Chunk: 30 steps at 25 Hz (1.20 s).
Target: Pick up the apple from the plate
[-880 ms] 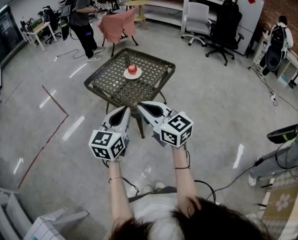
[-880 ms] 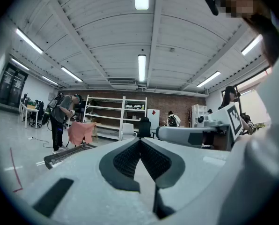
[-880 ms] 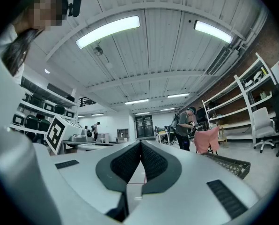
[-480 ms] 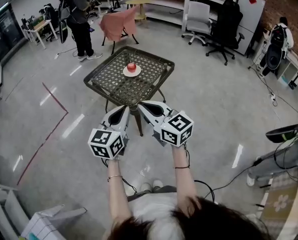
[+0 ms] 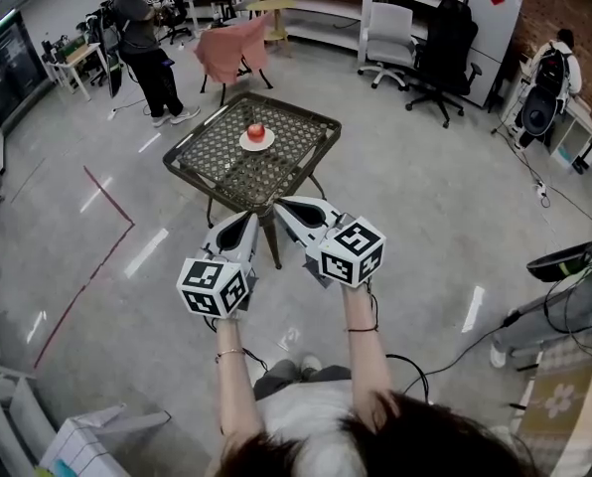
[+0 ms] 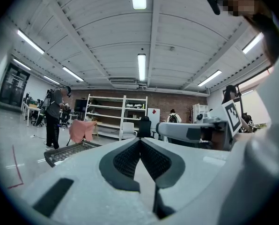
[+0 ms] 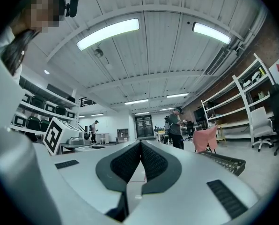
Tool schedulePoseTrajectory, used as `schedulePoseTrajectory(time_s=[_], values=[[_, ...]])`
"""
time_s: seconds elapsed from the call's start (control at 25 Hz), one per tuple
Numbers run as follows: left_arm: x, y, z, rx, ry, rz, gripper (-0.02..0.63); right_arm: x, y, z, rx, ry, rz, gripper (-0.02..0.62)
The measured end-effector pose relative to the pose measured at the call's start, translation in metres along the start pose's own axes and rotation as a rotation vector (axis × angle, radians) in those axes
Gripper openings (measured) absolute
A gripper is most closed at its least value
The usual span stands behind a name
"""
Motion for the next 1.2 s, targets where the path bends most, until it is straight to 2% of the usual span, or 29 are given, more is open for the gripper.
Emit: schedulePoseTrajectory(time_s=[0.64, 1.0, 1.2], values=[[0.010, 0.022, -0.012, -0.051, 0.029, -0.011, 0.011, 0.019, 0.000, 0.014, -0.012, -0.006, 0.068, 0.009], [0.002, 0.052, 0.026, -0.022, 0.026, -0.001, 0.011, 0.020, -0.033, 0.040, 0.012, 0.000, 0.068, 0.009], [0.007, 0.072, 0.056, 0.000, 0.056, -0.002, 0.011, 0.028, -0.059, 0.056, 0.040, 0.009, 0.086, 0.009]])
Point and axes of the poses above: the fingertips, and each gripper's own axes: z forward along the fingers, y to its left, x out of its underside, the point moved 7 cm from there along -z, backward along the fingers, and after that the axes turned 13 degrees about -x, right-handed, at the moved point
